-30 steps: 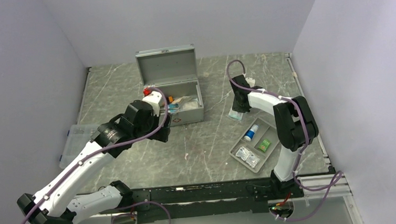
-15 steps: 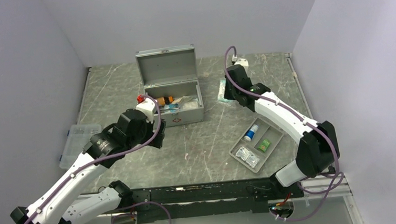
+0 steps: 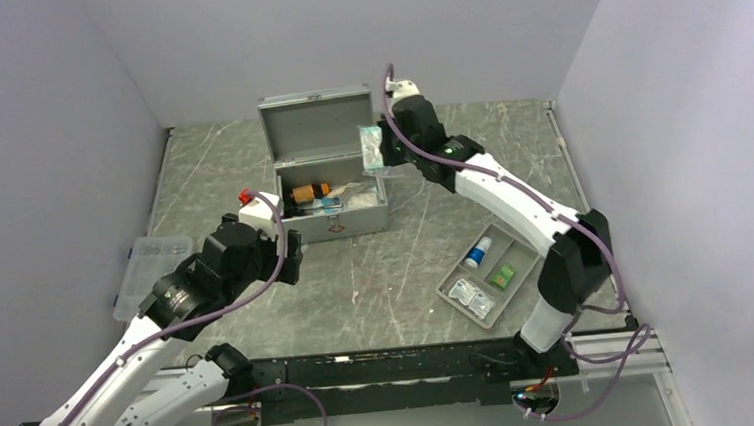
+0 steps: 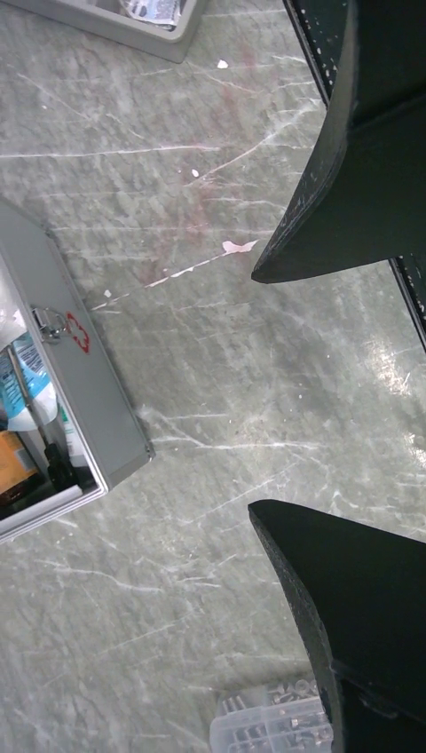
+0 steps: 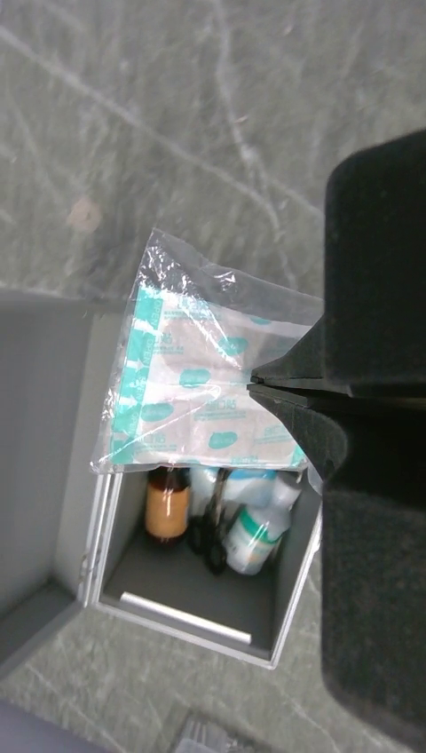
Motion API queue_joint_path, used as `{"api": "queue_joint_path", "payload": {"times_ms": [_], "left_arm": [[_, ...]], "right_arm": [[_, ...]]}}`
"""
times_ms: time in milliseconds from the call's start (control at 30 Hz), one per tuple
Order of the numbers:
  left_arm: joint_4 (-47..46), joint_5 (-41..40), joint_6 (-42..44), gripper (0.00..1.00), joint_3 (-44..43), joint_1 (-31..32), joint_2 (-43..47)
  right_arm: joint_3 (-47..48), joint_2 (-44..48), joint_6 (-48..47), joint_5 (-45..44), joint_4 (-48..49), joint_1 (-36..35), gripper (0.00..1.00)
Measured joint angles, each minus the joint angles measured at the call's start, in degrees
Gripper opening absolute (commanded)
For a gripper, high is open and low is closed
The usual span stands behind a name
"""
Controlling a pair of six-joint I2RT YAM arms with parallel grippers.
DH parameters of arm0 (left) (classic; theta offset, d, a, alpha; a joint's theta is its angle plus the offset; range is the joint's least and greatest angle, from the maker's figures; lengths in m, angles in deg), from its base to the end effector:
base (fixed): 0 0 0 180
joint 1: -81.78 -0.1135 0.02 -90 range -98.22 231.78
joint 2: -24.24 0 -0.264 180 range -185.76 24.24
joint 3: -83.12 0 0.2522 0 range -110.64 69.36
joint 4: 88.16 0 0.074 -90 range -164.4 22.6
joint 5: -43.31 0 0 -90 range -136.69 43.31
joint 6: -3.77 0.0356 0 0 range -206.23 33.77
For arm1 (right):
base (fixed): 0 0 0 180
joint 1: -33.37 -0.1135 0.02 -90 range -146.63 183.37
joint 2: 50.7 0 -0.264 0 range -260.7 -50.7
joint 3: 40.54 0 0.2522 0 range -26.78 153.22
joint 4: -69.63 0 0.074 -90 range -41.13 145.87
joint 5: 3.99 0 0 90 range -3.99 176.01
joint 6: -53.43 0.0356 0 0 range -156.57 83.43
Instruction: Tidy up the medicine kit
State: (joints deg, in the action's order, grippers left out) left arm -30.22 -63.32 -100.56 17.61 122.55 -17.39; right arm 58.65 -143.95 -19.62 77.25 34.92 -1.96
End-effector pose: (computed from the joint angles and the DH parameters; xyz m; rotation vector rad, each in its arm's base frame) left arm 0.1148 -0.0856 0.3304 0.3279 2.1223 -0.2484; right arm 0.3144 0.2162 0.3506 -0.2402 2.0774 0.4010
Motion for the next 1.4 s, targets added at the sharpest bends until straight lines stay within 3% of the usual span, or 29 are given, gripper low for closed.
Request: {"api": "queue_joint_path", "payload": {"times_ms": [400,1000,1167,1300,1400], "left_arm": [[-0.2,-1.5,-0.1,0.99,0.0,-0.3,1.4],[-0.2,-1.5,-0.1,0.99,0.7,-0.5,1.5],[-0.3,-1.5,-0.1,0.99,0.7,-0.6,1.5],[-0.3,-1.5,-0.1,0.99,0.7,-0.6,1.5],[-0.3,-1.5,-0.1,0.99,0.7,-0.6,1.5]], "right_arm": [[13.0,-18.8,-0.5,3.5,-0.7,-3.7,0.00],[15.1,-28.4,3.1,6.5,-2.7,-4.5,0.00],[15.1,-28.9,3.9,6.3,-3.0,-4.6,0.21],[15.1,-28.9,4.2,5.9,-3.0,-4.7,0.47],[15.1,-28.8,4.3,5.3,-3.1,-4.9,0.56]]}}
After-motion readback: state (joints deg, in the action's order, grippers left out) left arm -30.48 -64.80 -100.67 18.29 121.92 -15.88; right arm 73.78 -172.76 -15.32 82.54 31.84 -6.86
